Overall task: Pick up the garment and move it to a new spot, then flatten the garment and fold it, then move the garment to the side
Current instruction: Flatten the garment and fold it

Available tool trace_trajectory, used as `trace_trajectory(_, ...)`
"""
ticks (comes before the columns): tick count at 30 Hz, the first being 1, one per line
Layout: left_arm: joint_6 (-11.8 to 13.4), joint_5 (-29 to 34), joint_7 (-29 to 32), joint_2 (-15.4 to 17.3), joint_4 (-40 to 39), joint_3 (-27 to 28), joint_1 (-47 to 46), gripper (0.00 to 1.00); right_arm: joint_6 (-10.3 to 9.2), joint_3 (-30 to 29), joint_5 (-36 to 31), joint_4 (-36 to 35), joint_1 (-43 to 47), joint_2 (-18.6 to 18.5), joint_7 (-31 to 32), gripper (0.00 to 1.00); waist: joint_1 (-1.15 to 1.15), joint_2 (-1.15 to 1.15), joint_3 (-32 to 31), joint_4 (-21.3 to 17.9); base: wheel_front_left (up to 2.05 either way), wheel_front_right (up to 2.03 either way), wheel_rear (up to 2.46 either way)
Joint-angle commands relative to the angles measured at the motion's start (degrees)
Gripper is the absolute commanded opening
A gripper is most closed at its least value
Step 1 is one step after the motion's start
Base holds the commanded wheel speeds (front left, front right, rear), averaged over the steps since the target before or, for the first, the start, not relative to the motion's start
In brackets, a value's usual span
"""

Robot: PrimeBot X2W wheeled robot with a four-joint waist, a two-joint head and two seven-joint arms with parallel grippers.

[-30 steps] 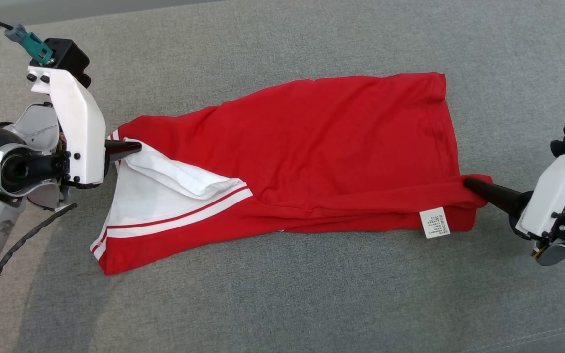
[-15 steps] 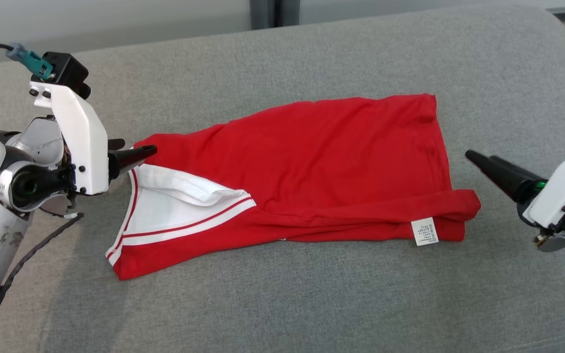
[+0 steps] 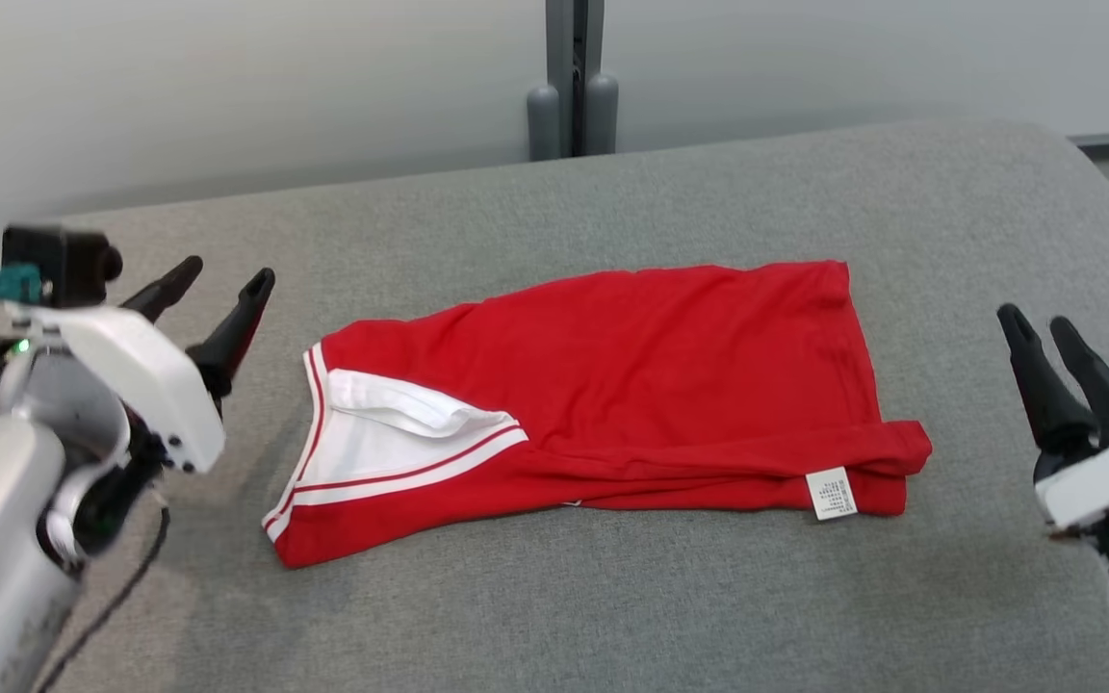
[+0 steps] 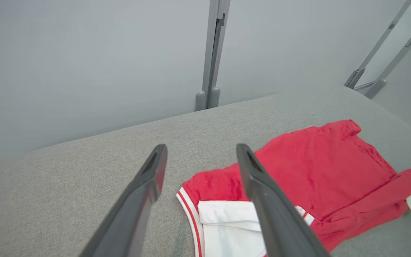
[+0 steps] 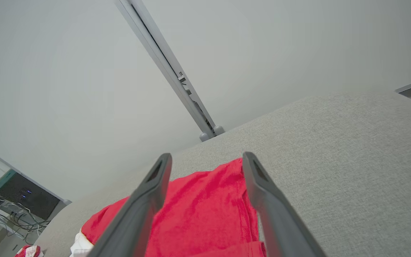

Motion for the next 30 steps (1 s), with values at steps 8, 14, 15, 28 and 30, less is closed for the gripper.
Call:
trace_trajectory(8,8.26,2.91,-17.09,-1.66,-6.31,3.89,13.32,1.00,0.03,3.64,-4.66,3.20,6.03,1.49,-14.15,1.00,0.00,0.00,-1.47,1.15,0.00,0.00,0.00)
trace_trajectory(14,11.98,2.04,-24.03,-5.37,-7.05,5.82,22.58,1.00,0.03,6.53,-6.39,9.05,8.64,2.13,-17.00,1.00,0.00,0.00,-2.24,1.12,0.00,0.00,0.00)
trace_trajectory(15,12.34,2.15,-24.46,-5.79,-7.24,6.20,23.76,1.00,0.03,6.84,-6.33,9.95,8.81,2.30,-16.73,1.00,0.00,0.00,-2.37,1.11,0.00,0.00,0.00)
trace_trajectory(28,11.35,5.61,-17.49,-6.54,-0.09,1.67,24.68,1.00,0.03,9.14,-6.92,19.86,3.49,2.94,-8.79,1.00,0.00,0.00,-2.51,0.60,0.00,0.00,0.00)
trace_trajectory(30,10.07,5.07,-14.24,-6.86,1.74,0.28,23.04,1.00,0.03,9.31,-7.09,21.50,2.09,2.98,-6.95,1.00,0.00,0.00,-1.84,0.58,0.00,0.00,0.00)
